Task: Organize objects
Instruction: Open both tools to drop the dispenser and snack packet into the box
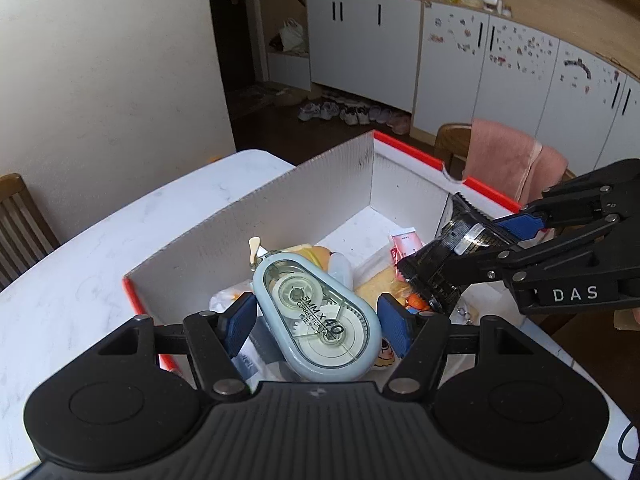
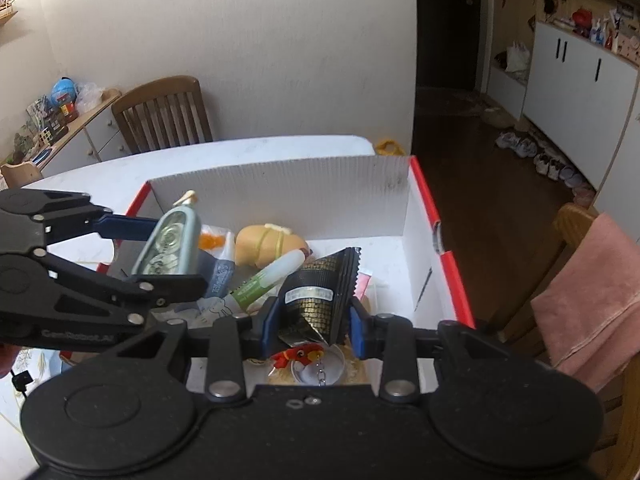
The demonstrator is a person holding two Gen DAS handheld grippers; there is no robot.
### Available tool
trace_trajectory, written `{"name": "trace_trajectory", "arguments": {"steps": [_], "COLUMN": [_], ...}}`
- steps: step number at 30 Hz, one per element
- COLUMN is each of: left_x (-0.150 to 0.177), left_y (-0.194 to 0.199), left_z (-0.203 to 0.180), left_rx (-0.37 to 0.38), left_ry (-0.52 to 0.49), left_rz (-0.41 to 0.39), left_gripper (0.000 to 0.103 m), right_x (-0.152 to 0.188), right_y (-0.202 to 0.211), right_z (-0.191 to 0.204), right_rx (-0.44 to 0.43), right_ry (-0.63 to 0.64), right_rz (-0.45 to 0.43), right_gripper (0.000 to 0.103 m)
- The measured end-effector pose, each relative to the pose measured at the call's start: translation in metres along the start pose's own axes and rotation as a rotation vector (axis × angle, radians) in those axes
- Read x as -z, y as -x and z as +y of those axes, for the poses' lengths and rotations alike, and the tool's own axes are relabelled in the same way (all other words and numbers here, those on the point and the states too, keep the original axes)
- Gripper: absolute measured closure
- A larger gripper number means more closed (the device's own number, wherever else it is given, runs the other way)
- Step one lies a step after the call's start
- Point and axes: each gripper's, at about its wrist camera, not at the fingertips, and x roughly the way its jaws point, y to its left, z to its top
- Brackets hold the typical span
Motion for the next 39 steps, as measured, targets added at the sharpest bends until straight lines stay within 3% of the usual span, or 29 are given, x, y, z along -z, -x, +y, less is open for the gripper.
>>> {"name": "trace_trajectory", "arguments": {"steps": [6,20,26,39], "left_x": [-0.002,-0.002,-0.006,0.002], "left_y": [-0.020,-0.055,-0.061,-0.044], "left_z": [-0.001,0.002,0.010,0.018], "left_rx": [0.013,0.025,0.050,0.061], "left_ry": [-0.030,-0.046,0.010,0.077], "left_rz": [0.039,0.178,0.219,0.197], "left_gripper": [0.037,0.037,0.036,0.036], "right_x": [-0.001,-0.006,-0.005,-0.003], "right_y": [-0.013,-0.030,-0.022,-0.004], "right_z": [-0.002,0.000,-0.001,0.000], "right_rx": [-0.038,-0.032,-0.024,-0.028], "right_ry": [0.002,0.012,0.037,0.052], "right_rz": [0.031,0.068,0.059,0.029], "right_gripper": [0.069,0.066,0.054,0.045]}}
